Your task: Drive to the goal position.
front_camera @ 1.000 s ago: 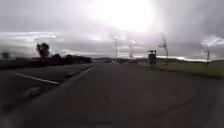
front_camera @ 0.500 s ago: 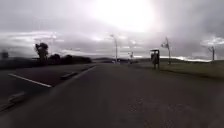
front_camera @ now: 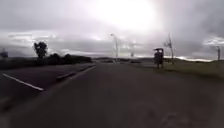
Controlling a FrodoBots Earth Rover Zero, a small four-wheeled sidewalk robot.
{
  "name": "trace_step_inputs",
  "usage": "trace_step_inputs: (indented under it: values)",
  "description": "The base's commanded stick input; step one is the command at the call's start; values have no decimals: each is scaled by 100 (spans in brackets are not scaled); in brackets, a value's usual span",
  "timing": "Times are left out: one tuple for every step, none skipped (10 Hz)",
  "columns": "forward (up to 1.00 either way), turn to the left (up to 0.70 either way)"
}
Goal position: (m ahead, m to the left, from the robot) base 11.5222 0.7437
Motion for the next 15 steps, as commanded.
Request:
trace_step_inputs:
  values:
    - [100,0]
    - [100,0]
    - [100,0]
    - [100,0]
    - [100,0]
    - [100,0]
    - [100,0]
    - [100,0]
    - [100,0]
    - [100,0]
    - [100,0]
    - [100,0]
    - [100,0]
    - [100,0]
    - [100,0]
